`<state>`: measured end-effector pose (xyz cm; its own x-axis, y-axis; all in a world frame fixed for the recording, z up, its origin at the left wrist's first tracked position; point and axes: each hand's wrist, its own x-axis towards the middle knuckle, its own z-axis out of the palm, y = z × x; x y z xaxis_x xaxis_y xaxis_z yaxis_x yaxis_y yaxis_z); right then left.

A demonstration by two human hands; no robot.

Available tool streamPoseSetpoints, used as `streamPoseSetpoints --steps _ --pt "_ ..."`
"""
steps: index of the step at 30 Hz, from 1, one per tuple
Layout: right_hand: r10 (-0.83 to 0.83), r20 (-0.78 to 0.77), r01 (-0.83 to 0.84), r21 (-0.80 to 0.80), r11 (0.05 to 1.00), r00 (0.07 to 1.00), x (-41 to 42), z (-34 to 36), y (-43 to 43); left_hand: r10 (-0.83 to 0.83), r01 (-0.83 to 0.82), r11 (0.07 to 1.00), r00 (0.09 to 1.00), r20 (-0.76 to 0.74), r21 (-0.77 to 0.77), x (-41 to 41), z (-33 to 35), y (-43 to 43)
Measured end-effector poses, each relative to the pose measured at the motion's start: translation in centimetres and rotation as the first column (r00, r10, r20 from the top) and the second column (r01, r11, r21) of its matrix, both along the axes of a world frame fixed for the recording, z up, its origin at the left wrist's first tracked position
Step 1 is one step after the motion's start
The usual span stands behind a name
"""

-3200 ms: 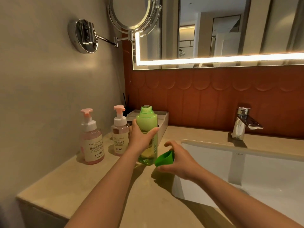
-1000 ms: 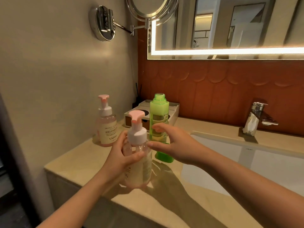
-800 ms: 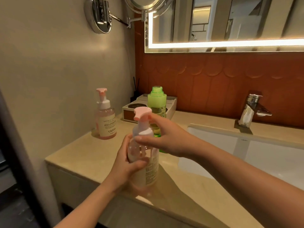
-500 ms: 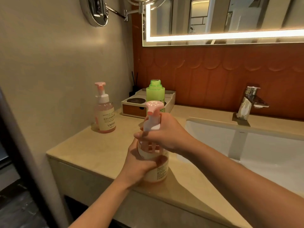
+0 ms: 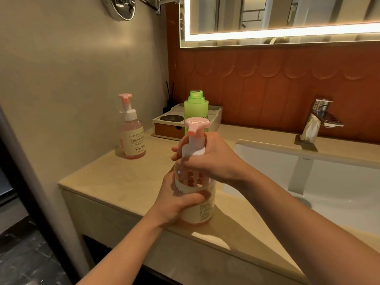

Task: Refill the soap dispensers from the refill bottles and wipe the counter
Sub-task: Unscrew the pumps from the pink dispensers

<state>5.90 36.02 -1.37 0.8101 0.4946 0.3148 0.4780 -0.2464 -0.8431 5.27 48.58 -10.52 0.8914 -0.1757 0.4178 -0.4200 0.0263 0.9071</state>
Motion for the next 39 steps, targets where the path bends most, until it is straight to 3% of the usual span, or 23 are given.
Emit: streamPoseSetpoints --steps 17,24,30,35,39 --pt "0.291 -0.062 -0.290 0.019 0.957 0.955 1.4 0.3 -0.8 -0.108 0.108 0.994 0.993 -0.040 -0.001 -0.3 0.0 0.3" --pt "0.164 -0.101 -0.169 -0.044 0.985 0.981 0.8 -0.1 -2.2 -0.053 0.054 0.997 0.999 -0.010 0.048 -0.5 0.3 -0.2" --pt "-0.108 0.092 0.122 -0.160 0.979 0.990 -1.5 0.3 -2.4 0.158 -0.161 0.986 0.985 0.065 0.048 -0.9 0.0 -1.0" --pt "-0.353 0.371 0.448 -0.212 0.868 0.859 -1.7 0.3 -0.1 0.313 -0.315 0.946 0.949 0.043 0.074 -1.0 -0.1 -1.7" --pt "-0.349 0.305 0.400 -0.120 0.909 0.886 -1.5 0.6 0.1 0.335 -0.342 0.932 0.939 0.077 0.117 -1.2 0.3 -1.9"
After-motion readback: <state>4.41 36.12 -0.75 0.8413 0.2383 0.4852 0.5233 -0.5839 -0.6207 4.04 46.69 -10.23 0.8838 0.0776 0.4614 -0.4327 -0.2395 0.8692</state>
